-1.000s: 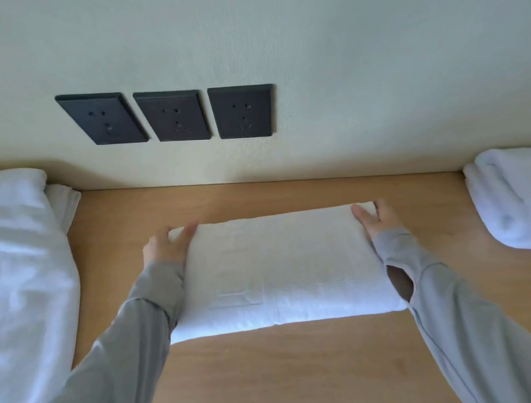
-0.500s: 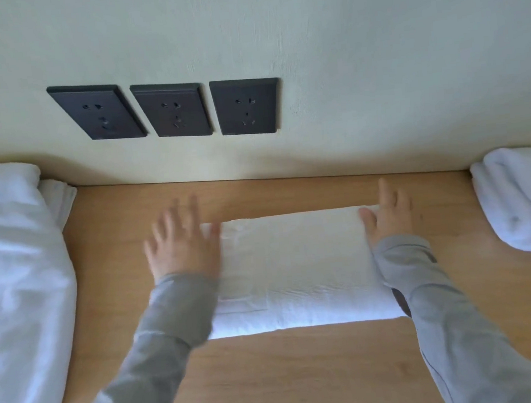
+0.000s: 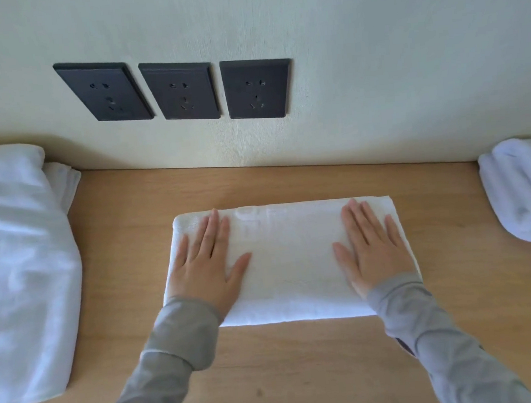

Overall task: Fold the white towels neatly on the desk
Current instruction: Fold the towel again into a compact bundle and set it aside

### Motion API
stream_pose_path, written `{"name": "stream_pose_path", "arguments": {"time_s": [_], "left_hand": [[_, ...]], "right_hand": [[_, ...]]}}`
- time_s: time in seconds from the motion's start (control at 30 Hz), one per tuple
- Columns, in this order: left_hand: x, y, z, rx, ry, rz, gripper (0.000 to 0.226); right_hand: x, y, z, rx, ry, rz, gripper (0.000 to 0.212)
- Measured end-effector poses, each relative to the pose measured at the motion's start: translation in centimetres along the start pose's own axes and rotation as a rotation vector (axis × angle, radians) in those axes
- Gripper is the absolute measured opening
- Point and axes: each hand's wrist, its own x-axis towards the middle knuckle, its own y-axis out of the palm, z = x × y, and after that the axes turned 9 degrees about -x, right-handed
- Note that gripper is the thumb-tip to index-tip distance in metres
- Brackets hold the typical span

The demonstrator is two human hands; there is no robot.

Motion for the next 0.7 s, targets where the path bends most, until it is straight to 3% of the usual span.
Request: {"name": "stream_pose_path", "arguments": {"time_s": [0.4,0.53,0.6,0.7], "left_hand": [[0.2,0.6,0.9,-0.034,0.027,0.005,0.070],[-1.6,-1.0,1.8,-0.055,0.129,-0.009,0.078],[-3.4,-1.6,3.7,-0.119,0.131,-0.022,0.085],[-6.5,-1.5,5.7,-0.338,-0.080,-0.101,0.070]], "right_hand": [[-0.2,0.8,-0.1,0.099,0.046,-0.063,0.076],[-1.1,0.8,-1.9,0.104,0.025,-0.033,0.062],[-2.7,1.1,-3.9,0.137,0.081,0.011,0.060],[-6.3,1.0,-5.4,0.379,0.323,0.047,0.064]]}}
